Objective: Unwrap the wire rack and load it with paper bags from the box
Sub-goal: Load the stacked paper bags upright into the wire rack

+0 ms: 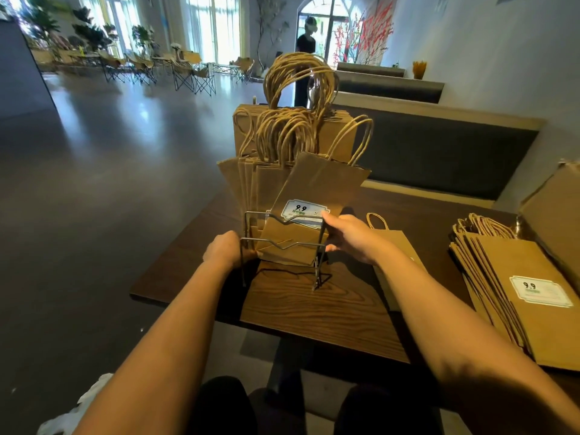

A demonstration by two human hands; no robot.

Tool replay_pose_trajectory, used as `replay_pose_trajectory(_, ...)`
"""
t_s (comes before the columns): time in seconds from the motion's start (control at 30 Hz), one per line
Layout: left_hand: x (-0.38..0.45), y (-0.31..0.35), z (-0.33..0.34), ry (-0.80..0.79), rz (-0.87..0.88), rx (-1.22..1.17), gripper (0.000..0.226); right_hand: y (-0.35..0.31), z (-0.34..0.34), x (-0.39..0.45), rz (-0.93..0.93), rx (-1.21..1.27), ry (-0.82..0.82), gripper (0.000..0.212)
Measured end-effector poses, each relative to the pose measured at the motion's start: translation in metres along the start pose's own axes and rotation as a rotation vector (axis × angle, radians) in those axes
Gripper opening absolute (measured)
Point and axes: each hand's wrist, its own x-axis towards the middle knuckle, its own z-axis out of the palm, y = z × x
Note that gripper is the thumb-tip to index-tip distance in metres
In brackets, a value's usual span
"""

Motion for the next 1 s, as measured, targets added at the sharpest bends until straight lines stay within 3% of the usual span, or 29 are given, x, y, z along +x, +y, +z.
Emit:
replay_pose_trajectory(0.1, -0.001, -0.007, -0.004, -0.130, 0.036, -0.190, 0.027, 0.005, 0.012, -0.004, -0.115, -0.185, 0.224, 0.063)
replay_pose_trajectory(0.23, -0.013, -0.010, -0.017, -0.107, 0.093, -0.363, 0.020, 0.004, 0.021, -0.009, -0.249, -0.202, 0.469, 0.043)
replay_pose_trajectory(0.4, -0.021, -0.003, -0.030, 0.033, 0.182, -0.568, 0.013, -0.005, 0.037, -0.009, -0.115, -0.394, 0.351, 0.047)
replay_pose_trajectory(0.53, -0.029, 0.004, -0.026, 0.116, 0.200, -0.572, 0.009, 0.000, 0.039, -0.012, -0.063, -0.349, 0.316, 0.051)
replay_pose_trajectory(0.7, -0.035, 0.011, -0.028, 0.214, 0.237, -0.528, 0.008, -0.002, 0.035, -0.022, -0.417, -0.132, 0.627, 0.026)
replay_pose_trajectory(0.77, -0.039, 0.017, -0.030, 0.254, 0.254, -0.517, 0.012, -0.005, 0.031, -0.022, -0.498, -0.209, 0.670, 0.017)
replay_pose_trajectory(0.8, -0.041, 0.021, -0.031, 0.267, 0.258, -0.496, 0.015, -0.006, 0.030, -0.020, -0.498, -0.263, 0.686, 0.022)
replay_pose_trajectory(0.9, -0.048, 0.033, -0.030, 0.298, 0.253, -0.364, 0.032, -0.011, 0.029, -0.017, -0.426, -0.460, 0.653, 0.030)
replay_pose_trajectory(1.0, -0.055, 0.042, -0.028, 0.302, 0.243, -0.216, 0.043, -0.011, 0.028, -0.016, -0.246, -0.599, 0.480, 0.030)
